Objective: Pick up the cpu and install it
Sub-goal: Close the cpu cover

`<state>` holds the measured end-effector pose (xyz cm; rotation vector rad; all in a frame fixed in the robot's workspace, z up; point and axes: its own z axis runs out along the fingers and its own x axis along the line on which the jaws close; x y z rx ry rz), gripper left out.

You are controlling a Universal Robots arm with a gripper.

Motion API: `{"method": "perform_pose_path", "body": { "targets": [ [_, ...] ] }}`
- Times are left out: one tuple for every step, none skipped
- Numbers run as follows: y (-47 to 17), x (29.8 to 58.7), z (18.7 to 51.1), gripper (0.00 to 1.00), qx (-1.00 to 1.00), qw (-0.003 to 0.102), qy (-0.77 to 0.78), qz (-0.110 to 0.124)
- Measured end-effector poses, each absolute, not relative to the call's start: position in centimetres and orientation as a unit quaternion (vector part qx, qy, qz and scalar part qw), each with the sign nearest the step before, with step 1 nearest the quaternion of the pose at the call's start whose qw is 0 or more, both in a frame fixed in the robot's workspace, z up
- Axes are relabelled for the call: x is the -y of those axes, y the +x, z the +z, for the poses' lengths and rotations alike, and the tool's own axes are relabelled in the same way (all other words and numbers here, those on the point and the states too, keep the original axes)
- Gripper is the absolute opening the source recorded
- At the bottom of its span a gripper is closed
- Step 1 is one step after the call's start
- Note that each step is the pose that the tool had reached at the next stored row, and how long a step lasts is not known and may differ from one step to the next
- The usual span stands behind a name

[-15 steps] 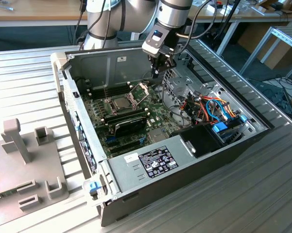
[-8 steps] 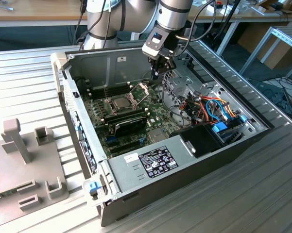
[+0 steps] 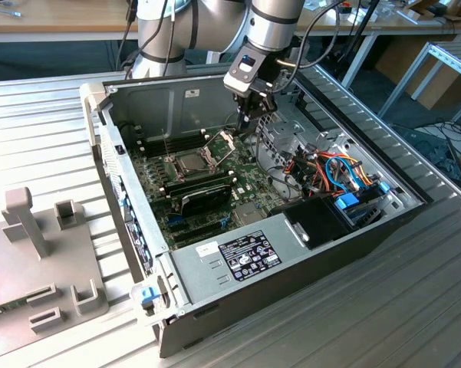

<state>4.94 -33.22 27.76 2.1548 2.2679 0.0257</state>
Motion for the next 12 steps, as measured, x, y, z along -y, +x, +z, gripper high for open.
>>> {"method": "perform_pose_path", "body": {
  "targets": [
    [4.94,33.22,27.63,0.16,-0.725,0.007,0.689,0.008],
    [4.94,33.22,27.50,0.16,-0.725,0.007,0.689,0.008],
    [4.94,33.22,27.42,0.16,-0.725,0.007,0.689,0.008],
    [4.94,33.22,27.40,0.16,-0.725,0.007,0.689,0.008],
    [4.94,33.23,27.39,0.16,-0.725,0.007,0.689,0.008],
    [4.94,33.22,27.38,0.16,-0.725,0.007,0.689,0.008],
    [4.94,33.22,27.38,0.16,-0.725,0.007,0.689,0.008],
    [4.94,33.22,27.38,0.16,-0.725,0.007,0.689,0.008],
    [4.94,33.22,27.33,0.16,-0.725,0.007,0.689,0.008],
    [4.94,33.22,27.25,0.16,-0.725,0.007,0.689,0.008],
    [4.94,33.22,27.16,0.16,-0.725,0.008,0.689,0.007],
    [4.94,33.22,27.05,0.16,-0.725,0.008,0.689,0.007]
  ]
}}
